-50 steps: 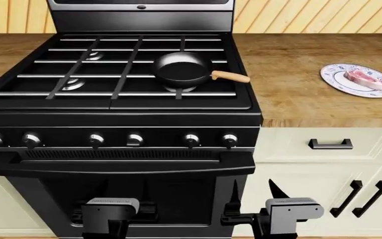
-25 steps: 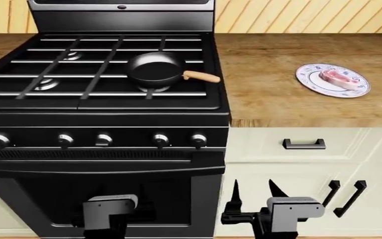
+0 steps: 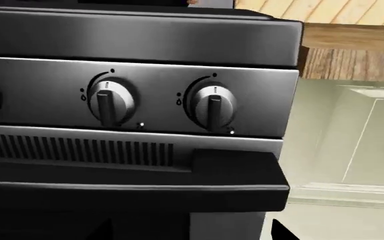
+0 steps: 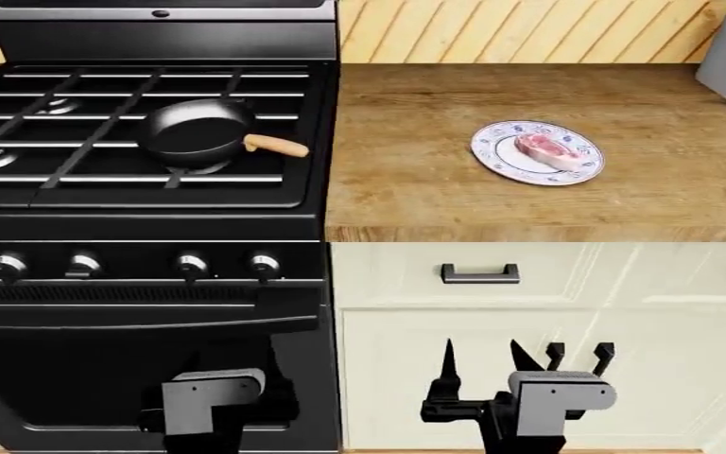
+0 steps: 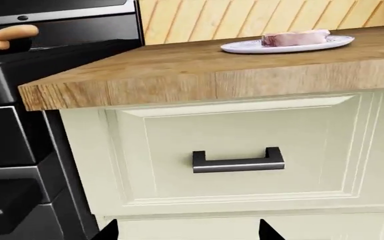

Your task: Frozen meat rests on a plate on the counter. Retrieve the meat and place it in a pot on a burner. Then turn the burner on.

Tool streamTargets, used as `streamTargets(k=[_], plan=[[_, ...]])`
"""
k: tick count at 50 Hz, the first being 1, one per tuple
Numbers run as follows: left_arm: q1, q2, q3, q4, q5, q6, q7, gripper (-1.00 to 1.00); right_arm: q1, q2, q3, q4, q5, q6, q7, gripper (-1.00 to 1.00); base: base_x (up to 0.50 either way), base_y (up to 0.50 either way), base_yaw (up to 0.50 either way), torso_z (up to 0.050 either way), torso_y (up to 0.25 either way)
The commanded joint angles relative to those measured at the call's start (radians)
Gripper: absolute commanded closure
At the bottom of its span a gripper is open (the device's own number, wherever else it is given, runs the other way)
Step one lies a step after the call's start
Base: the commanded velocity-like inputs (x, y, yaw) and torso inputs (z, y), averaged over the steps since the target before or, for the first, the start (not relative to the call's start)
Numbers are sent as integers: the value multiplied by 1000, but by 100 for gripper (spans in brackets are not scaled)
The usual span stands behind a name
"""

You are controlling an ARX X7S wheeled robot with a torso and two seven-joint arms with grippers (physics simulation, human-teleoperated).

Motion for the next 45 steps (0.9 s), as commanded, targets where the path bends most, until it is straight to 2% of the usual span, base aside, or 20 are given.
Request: streamTargets(k=[1,30,32,38,45], plan=[[-4,-10,15,-4,-12,20,-3,-100,4,10,-8,13,16,-10,3,-100,0,-500,0,0,0],[-3,-32,40,8,-42,16,-23,-100,8,34,-25,-3,25,2,41,-100,0,-477,0,0,0],[-7,-41,43,38,-49,-26,-26,-100,11,46,-21,-56,25,61,65,-100,0,0,0,0,0],[-41,-110,46,314,-150,-356,-30,-100,64,102,-9,-332,69,397,137,-100,0,0,0,0,0],[-139,-177,-19,612,-308,-703,-77,-100,194,161,58,-619,264,813,171,-100,0,0,0,0,0]])
